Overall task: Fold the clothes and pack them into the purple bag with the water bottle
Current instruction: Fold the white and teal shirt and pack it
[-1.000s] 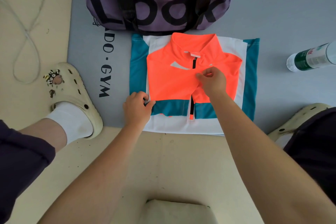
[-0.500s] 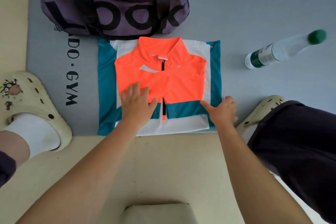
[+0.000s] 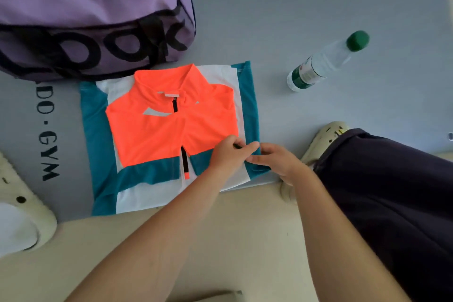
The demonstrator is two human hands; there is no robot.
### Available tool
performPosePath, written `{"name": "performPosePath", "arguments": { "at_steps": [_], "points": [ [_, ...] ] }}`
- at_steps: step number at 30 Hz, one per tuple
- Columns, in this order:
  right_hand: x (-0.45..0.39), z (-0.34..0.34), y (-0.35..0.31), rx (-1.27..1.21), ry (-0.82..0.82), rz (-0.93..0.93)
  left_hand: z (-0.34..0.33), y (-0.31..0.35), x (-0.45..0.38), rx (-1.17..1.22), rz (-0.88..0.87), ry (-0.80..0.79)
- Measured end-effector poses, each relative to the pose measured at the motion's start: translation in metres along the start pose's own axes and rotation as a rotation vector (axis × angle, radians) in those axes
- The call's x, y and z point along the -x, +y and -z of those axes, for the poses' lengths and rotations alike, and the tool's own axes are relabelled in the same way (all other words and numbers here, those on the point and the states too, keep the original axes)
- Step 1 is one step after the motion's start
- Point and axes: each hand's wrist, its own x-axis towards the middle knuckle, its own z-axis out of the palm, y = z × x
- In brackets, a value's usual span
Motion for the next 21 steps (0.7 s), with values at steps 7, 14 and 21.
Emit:
{"name": "performPosePath", "arguments": {
  "at_steps": [7,14,21],
  "points": [
    [-0.019,0.005,0.0,0.08,-0.103,-0.081,-0.004,-0.011,-0.028,-0.114,0.051,0.009],
    [-0.066,-0.004,-0.059,0.043,0.378,0.086,0.009,-0.023,-0.022,0.088,0.061,0.014],
    [-0.096,-0.042,-0.108,0.025,0.37,0.108,0.053,-0.027,0.004,0.336,0.131,-0.05]
  ]
}}
